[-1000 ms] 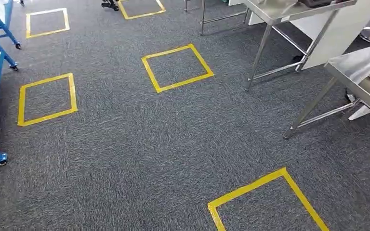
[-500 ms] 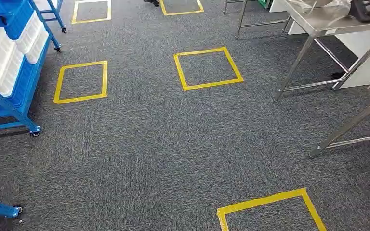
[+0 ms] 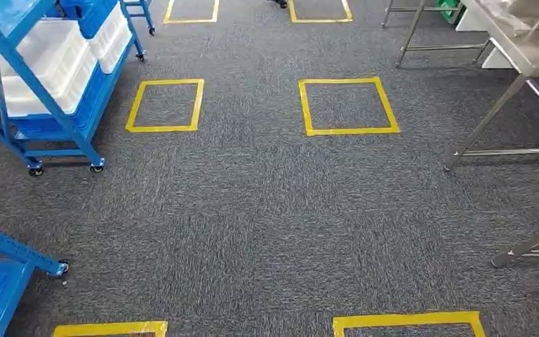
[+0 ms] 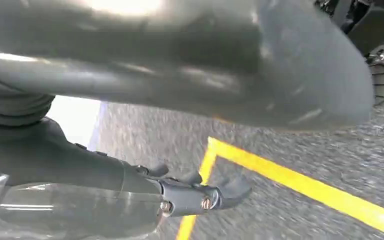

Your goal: Take the parts from the cabinet and place them on the table.

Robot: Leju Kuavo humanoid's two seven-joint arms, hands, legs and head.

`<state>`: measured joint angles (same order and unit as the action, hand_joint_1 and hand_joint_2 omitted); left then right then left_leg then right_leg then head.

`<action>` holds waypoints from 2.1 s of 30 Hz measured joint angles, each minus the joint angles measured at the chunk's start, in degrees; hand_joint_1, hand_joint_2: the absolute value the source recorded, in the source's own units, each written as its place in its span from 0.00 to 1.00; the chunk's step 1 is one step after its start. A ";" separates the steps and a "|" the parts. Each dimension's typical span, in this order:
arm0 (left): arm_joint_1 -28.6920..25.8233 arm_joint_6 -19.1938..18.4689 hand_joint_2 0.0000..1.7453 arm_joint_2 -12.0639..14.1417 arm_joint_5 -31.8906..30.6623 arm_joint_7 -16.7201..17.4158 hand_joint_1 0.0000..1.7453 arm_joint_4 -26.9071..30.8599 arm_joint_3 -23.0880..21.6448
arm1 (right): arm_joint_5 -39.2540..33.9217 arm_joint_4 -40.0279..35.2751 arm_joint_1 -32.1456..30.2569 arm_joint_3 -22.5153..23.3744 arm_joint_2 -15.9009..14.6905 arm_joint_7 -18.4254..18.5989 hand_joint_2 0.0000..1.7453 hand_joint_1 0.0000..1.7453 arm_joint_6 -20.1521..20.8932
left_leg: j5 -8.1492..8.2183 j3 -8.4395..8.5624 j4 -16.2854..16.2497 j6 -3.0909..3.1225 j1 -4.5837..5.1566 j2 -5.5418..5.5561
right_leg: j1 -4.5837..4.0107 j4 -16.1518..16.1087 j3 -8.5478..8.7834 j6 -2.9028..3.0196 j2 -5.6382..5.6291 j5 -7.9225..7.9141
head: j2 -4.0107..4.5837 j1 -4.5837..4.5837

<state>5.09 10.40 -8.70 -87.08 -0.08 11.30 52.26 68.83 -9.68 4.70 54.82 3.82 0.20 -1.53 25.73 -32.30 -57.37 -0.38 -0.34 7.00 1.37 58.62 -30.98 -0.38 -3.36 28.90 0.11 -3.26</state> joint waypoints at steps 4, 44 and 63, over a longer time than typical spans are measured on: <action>-0.87 0.13 0.00 0.07 1.20 -0.93 0.00 0.00 0.04 | 4.68 0.00 -0.22 -3.28 -0.22 -1.11 0.00 0.00 0.00 | 3.06 -2.08 -4.01 -0.93 -0.14 -4.40 | -0.10 -0.86 0.19 1.97 2.61 -0.62 | 0.00 -0.02; -0.01 4.16 0.00 -1.67 4.33 -3.42 0.00 0.02 2.03 | 11.21 -0.26 -0.83 -12.02 -1.16 -0.48 0.00 0.00 0.20 | 2.15 1.73 -0.43 1.44 1.92 -13.57 | -1.88 0.02 0.23 3.04 9.36 0.12 | 0.00 0.00; -0.80 5.34 0.00 -0.02 4.50 -6.56 0.00 0.02 2.08 | 9.72 0.44 -0.24 -11.04 -0.96 1.82 0.00 0.00 0.57 | 0.22 -0.08 -0.36 -0.99 0.05 -0.12 | -0.08 1.52 -0.73 1.36 0.73 0.02 | 0.00 0.00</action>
<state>4.29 15.74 -8.72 -82.57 -6.65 11.32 54.34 78.55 -9.25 4.46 43.78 2.86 2.01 -0.96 25.96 -32.38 -57.73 -1.37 -0.29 6.88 1.28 60.14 -31.71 0.98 -2.62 28.92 0.11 -3.26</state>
